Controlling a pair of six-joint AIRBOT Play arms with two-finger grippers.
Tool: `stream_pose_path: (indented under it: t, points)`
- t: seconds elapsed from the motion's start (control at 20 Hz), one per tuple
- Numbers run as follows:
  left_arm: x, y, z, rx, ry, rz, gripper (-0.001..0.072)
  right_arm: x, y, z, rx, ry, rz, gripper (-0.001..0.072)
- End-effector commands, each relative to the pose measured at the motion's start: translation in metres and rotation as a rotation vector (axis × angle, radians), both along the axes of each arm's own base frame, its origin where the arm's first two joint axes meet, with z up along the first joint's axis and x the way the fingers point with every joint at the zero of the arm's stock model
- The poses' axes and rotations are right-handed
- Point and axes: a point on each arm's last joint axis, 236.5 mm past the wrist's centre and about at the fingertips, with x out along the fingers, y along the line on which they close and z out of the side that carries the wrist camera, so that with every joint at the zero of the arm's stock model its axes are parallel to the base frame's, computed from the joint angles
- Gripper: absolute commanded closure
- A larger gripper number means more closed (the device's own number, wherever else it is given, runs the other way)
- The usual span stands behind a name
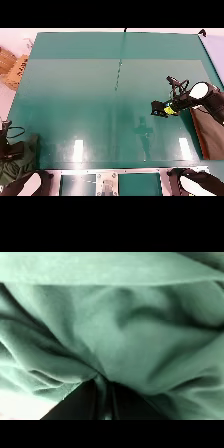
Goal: Fold the shirts.
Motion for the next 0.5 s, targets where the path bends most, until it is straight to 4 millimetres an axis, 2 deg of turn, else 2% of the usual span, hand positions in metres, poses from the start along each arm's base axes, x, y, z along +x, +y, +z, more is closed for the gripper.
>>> stream_pose_path:
  t: [0.0, 0.1, 0.2, 0.3, 0.4, 0.45]
  points:
    - [0.041, 0.001, 0.013, -0.04, -0.155, -0.013, 0.0685, 0.0, 0.001, 0.001, 0.005, 0.0, -0.001, 0.0697]
    - [0.113, -0.038, 0.043, -0.193, -0.412, -0.021, 0.0686, 0.002, 0.003, 0.003, 0.015, -0.005, -0.003, 0.0698]
    - [0.178, -0.097, 0.098, -0.34, -0.62, -0.172, 0.0686, 0.004, 0.002, 0.009, 0.016, -0.011, -0.004, 0.0698]
    - [0.215, -0.164, 0.156, -0.421, -0.763, -0.385, 0.0686, 0.011, -0.002, 0.02, 0.019, -0.027, -0.014, 0.0698]
    - [0.231, -0.236, 0.208, -0.495, -0.896, -0.579, 0.0686, 0.017, -0.008, 0.035, 0.021, -0.044, -0.025, 0.0698]
    - [0.232, -0.271, 0.228, -0.55, -0.957, -0.653, 0.0686, 0.021, -0.011, 0.043, 0.022, -0.055, -0.03, 0.0697]
